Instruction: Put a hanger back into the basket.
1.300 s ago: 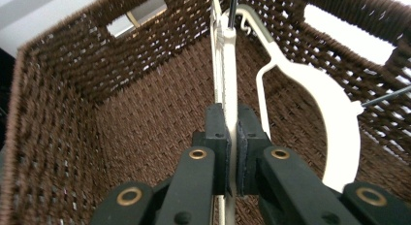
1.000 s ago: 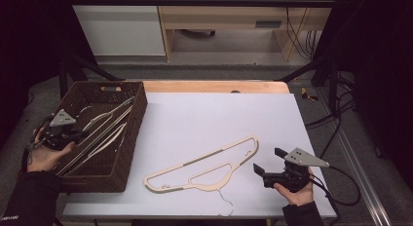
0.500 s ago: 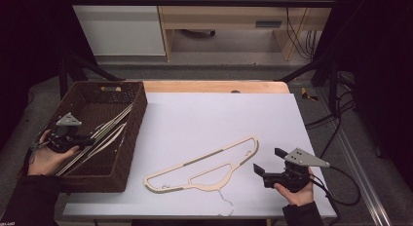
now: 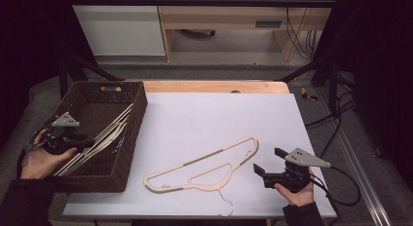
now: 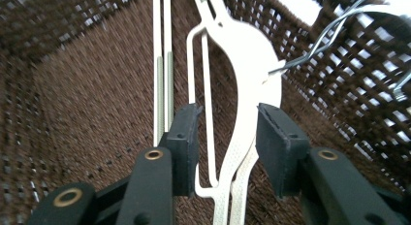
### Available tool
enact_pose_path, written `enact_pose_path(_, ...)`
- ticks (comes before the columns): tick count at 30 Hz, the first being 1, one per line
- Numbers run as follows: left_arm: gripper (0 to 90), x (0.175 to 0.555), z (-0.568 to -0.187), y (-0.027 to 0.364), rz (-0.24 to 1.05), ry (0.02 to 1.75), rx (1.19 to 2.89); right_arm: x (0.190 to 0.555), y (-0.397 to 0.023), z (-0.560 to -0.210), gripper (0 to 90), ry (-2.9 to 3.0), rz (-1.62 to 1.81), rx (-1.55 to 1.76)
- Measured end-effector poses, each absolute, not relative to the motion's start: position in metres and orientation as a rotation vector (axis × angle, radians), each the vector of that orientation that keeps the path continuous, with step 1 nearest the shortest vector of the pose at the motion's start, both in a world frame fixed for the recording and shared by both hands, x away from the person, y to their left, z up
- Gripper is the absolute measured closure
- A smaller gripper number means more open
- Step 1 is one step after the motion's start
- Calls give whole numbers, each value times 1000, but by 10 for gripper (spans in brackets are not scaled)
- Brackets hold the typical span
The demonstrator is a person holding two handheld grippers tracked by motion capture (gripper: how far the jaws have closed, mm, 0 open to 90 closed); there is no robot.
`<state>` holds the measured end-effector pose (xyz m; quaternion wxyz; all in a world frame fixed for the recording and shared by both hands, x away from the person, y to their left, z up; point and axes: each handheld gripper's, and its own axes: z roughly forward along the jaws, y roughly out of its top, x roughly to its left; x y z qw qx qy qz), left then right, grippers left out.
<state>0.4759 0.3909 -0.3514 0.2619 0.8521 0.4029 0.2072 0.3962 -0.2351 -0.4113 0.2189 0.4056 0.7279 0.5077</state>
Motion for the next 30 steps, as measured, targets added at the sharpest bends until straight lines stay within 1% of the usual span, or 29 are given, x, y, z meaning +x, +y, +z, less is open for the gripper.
enact_pose_path(3, 510, 465, -338, 388, 613, 1058, 2208, 395, -233, -409, 57, 2014, 1414, 1110)
enact_pose_path(5, 453, 462, -333, 387, 626, 1035, 2200, 395, -232, -408, 56, 2013, 1419, 1109)
enact_pose_path(6, 453, 458, -329, 385, 637, 1021, 2168, 395, -232, -408, 56, 2013, 1419, 1109)
enact_pose_path(7, 393, 455, -327, 383, 649, 1009, 2120, 395, -232, -407, 56, 2019, 1429, 1103)
enact_pose_path(8, 361, 449, -322, 377, 655, 970, 2029, 395, -231, -407, 56, 2017, 1427, 1097)
enact_pose_path(9, 329, 449, -322, 377, 655, 970, 2029, 395, -230, -407, 55, 2020, 1428, 1096)
enact_pose_path(10, 329, 446, -320, 374, 647, 947, 1997, 395, -230, -407, 55, 2020, 1428, 1096)
enact_pose_path(11, 296, 442, -319, 370, 634, 930, 1962, 395, -229, -406, 54, 2018, 1432, 1096)
enact_pose_path(12, 217, 439, -318, 365, 631, 910, 1930, 395, -227, -406, 47, 2020, 1436, 1097)
enact_pose_path(13, 192, 434, -317, 356, 627, 881, 1883, 395, -226, -406, 46, 2025, 1441, 1096)
enact_pose_path(14, 166, 434, -317, 356, 627, 881, 1883, 394, -226, -405, 44, 2031, 1438, 1086)
enact_pose_path(15, 166, 431, -317, 350, 620, 871, 1858, 394, -226, -405, 44, 2031, 1438, 1086)
enact_pose_path(17, 110, 426, -318, 340, 620, 851, 1828, 394, -224, -405, 44, 2030, 1444, 1090)
enact_pose_path(22, 78, 414, -324, 312, 573, 787, 1736, 393, -219, -405, 41, 2046, 1440, 1091)
enact_pose_path(28, 63, 409, -336, 289, 553, 764, 1699, 394, -215, -406, 45, 2055, 1438, 1099)
enact_pose_path(30, 59, 405, -341, 281, 573, 755, 1707, 393, -214, -406, 51, 2063, 1445, 1097)
